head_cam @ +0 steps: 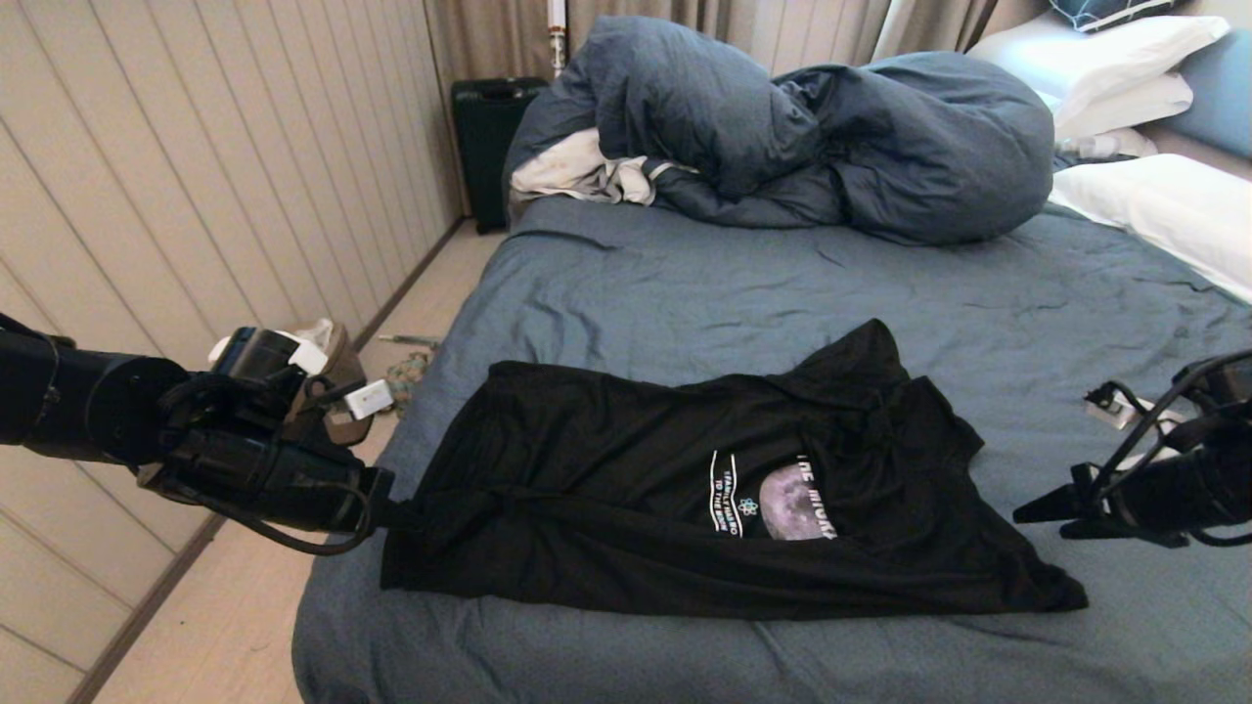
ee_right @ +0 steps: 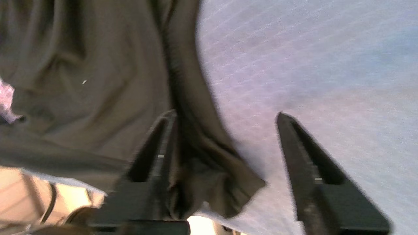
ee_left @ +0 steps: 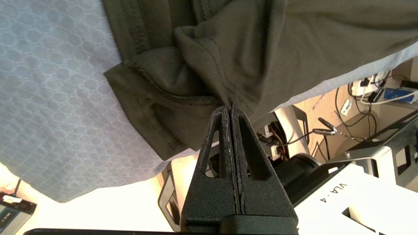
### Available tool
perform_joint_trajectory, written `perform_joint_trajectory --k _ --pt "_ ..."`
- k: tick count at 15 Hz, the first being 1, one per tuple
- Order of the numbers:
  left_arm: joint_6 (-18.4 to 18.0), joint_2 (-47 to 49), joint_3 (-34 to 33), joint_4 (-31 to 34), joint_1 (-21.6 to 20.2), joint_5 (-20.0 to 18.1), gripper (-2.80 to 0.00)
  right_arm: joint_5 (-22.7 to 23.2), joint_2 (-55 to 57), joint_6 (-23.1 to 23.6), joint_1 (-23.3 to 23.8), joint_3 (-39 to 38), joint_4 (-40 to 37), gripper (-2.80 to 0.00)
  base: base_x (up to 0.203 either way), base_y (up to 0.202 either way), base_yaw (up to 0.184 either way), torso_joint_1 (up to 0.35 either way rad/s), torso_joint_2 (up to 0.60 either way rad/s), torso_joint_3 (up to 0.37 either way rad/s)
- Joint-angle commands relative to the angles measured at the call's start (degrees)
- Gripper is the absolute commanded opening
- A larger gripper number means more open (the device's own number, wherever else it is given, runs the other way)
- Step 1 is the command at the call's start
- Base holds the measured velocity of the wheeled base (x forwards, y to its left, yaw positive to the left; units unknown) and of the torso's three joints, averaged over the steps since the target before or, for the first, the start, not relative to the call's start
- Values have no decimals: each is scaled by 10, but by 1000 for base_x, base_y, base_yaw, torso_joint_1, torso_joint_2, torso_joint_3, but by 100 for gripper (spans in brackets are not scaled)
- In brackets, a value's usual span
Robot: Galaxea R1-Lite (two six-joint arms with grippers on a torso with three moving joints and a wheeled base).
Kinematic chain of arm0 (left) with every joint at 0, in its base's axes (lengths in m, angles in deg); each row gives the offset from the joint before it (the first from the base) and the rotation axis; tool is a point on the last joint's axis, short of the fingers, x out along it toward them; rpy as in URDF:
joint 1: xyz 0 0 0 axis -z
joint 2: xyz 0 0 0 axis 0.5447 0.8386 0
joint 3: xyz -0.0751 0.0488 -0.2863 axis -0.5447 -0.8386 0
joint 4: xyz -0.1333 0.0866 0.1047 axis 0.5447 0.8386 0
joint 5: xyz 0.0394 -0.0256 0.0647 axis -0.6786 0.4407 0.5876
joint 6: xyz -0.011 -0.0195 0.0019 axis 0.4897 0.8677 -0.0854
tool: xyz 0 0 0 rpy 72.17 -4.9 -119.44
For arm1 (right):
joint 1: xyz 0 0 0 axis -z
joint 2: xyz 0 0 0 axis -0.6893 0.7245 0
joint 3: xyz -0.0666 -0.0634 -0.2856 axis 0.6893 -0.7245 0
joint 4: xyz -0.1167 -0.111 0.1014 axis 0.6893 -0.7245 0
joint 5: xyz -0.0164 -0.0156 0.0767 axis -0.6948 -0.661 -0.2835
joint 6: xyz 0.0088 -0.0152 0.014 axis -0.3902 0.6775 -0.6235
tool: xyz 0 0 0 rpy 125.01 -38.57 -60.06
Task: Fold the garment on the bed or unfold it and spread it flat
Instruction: Fold the black T-shirt
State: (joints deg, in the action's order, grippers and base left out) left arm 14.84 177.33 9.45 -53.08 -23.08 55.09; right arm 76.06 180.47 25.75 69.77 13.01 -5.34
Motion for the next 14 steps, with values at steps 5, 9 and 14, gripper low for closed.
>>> perform_joint_trajectory --k 5,9,14 --pt "-2 4 -5 -12 0 -1 -280 25 12 9 -31 -18 -3 0 0 0 0 0 0 0" --pt "-3 14 -5 -16 0 -1 -280 26 13 51 -49 -35 -16 0 0 0 0 0 0 0" --pt "-3 20 -3 -16 1 -1 -280 24 27 53 -49 -36 -14 -280 0 0 0 0 0 0"
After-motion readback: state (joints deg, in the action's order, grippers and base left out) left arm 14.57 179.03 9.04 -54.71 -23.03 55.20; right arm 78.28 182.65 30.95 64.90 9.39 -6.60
